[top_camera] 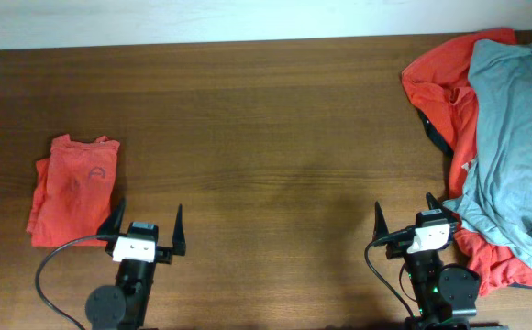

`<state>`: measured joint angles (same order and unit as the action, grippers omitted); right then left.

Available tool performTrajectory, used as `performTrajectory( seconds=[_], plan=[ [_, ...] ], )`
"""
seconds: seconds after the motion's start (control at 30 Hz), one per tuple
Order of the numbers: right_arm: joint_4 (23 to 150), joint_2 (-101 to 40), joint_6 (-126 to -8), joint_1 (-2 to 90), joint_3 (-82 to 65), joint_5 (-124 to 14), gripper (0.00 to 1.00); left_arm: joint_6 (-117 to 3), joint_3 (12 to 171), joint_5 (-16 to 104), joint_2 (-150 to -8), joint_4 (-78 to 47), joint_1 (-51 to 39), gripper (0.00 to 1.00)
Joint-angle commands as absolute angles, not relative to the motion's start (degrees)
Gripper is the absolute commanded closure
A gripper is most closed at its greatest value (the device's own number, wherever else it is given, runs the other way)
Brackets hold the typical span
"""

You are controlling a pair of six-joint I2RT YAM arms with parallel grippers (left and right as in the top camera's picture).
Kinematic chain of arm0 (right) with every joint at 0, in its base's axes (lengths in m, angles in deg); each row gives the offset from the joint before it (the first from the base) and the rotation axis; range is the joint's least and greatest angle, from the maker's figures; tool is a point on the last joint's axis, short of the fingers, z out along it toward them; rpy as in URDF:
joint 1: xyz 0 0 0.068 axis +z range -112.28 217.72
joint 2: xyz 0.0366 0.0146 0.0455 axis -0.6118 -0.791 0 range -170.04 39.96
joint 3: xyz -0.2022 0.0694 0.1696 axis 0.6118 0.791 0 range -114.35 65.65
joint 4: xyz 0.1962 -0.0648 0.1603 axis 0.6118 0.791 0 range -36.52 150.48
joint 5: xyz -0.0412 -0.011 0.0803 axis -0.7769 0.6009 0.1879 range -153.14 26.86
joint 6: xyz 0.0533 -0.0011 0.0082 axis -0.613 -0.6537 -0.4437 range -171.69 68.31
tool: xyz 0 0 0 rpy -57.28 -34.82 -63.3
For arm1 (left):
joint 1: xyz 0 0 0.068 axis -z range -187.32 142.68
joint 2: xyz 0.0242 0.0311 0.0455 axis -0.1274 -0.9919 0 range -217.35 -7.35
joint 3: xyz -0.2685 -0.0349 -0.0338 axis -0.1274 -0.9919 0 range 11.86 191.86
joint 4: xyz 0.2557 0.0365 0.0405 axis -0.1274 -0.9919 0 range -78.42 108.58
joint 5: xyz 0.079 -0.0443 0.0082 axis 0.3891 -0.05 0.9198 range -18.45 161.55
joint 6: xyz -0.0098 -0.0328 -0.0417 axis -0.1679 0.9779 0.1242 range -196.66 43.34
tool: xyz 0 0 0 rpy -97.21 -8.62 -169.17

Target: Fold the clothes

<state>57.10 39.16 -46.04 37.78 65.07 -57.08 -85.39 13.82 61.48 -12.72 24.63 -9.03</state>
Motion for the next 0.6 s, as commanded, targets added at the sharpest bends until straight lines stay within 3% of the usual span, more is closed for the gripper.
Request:
performTrajectory(
  seconds=[0.0, 0.13, 0.3, 0.57],
  plan=[
    [57.5, 39.5, -46.1, 38.1, 65.3, -57.6, 0.01, -86.4, 12.4, 63.9, -10.5, 28.3, -8.8, 0.01],
    [57.5, 39.5, -46.1, 38.1, 65.3, -57.6, 0.01, -90.8, 12.4, 64.5, -8.4, 27.6, -8.8, 0.01],
    [57.5, 39.5, -46.1, 38.1, 65.3, -57.6, 0.02, -90.0, 12.4, 64.3, -7.6, 14.2, -8.8, 0.01],
    [57.5, 39.5, -46.1, 38.1, 65.3, -57.6, 0.01, -90.0, 12.4, 66.0, -7.6, 14.5, -8.1, 0.01]
  ],
)
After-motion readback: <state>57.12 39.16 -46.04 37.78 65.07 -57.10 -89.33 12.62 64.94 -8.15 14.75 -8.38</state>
